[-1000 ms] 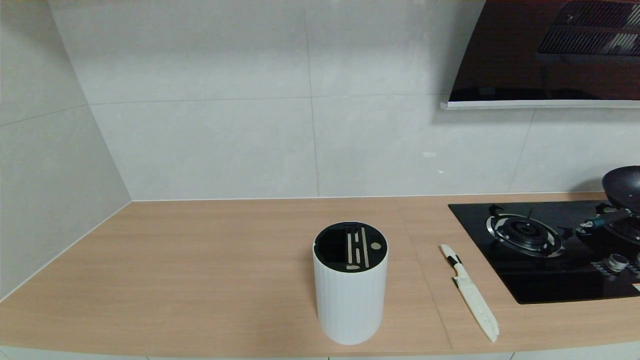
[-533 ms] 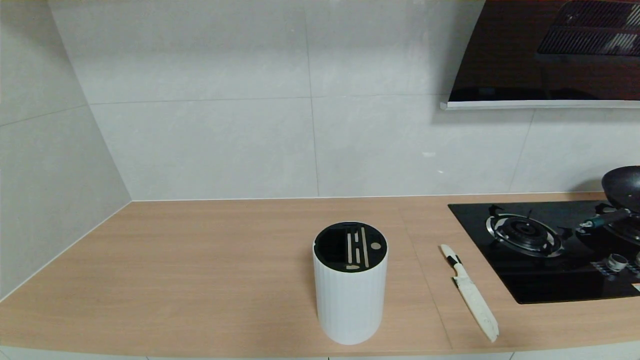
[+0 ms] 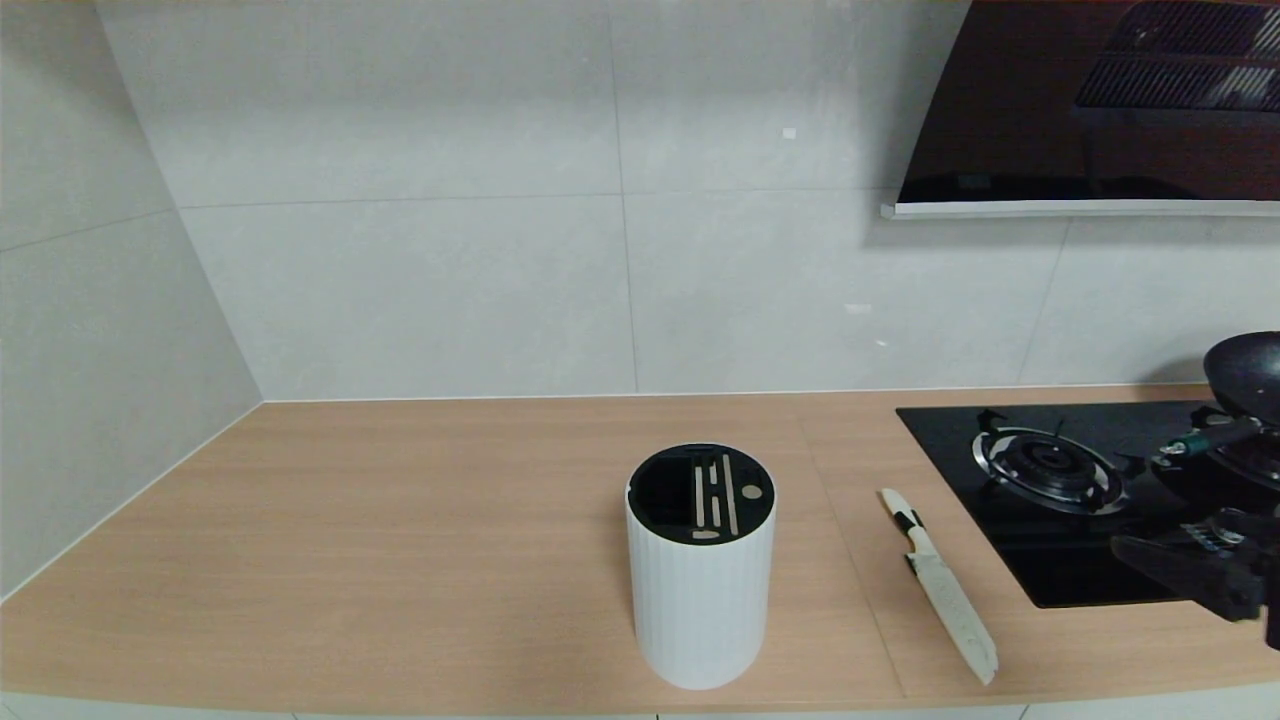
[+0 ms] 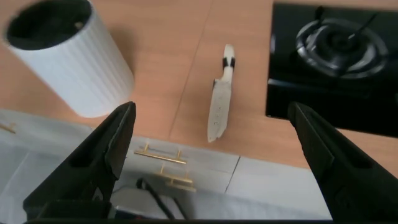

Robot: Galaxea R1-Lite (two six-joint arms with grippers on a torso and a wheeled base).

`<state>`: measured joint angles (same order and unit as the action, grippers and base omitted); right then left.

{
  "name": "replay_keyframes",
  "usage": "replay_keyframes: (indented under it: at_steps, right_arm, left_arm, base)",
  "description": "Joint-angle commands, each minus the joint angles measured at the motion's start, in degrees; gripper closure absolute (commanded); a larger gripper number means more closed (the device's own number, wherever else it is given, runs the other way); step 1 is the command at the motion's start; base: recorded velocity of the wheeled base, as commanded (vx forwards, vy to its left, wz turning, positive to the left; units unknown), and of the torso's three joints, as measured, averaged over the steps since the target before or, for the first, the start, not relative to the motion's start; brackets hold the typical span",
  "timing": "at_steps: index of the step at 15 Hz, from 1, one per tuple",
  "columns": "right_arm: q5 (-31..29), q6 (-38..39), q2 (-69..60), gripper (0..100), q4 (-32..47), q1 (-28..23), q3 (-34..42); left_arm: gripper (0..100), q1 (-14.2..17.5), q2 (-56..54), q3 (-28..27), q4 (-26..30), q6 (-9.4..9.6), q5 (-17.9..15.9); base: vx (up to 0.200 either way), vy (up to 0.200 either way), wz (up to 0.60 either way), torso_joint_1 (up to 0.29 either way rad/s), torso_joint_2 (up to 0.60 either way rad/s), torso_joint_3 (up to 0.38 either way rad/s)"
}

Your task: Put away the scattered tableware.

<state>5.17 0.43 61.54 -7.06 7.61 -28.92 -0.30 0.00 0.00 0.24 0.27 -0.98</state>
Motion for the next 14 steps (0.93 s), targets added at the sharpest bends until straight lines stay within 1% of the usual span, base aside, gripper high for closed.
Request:
replay_keyframes:
  at_steps: [1,5,9,11,14]
  right_arm:
    - [-0.07,0.10,16.77,0,-6.83,0.13,-2.11]
    - [-0.33,0.10,28.29,0,-7.71,0.13,-9.58]
    - [-0.60,-0.16,37.78,0,-8.41,0.22,-14.15]
    - [-0.51,-0.08,41.29,0,-10.87,0.30,-14.24]
    - [-1.21,-0.08,48.50,0,-17.11,0.39,-13.80]
  left_arm:
    - [0,-0.05,0.00,0.00,0.02,0.00,0.01]
    - [0,0.04,0.00,0.00,0.02,0.00,0.01]
    - [0,-0.05,0.00,0.00,0.02,0.00,0.01]
    - [0,-0.05,0.00,0.00,0.02,0.00,0.01]
    - [0,-0.05,0.00,0.00,0.02,0.00,0.01]
  base:
    - [0.000,0.000,0.00,0.000,0.00,0.000]
    - [0.000,0.000,0.00,0.000,0.00,0.000]
    - [0.000,0.000,0.00,0.000,0.00,0.000]
    - [0.000,0.000,0.00,0.000,0.00,0.000]
    - [0.000,0.000,0.00,0.000,0.00,0.000]
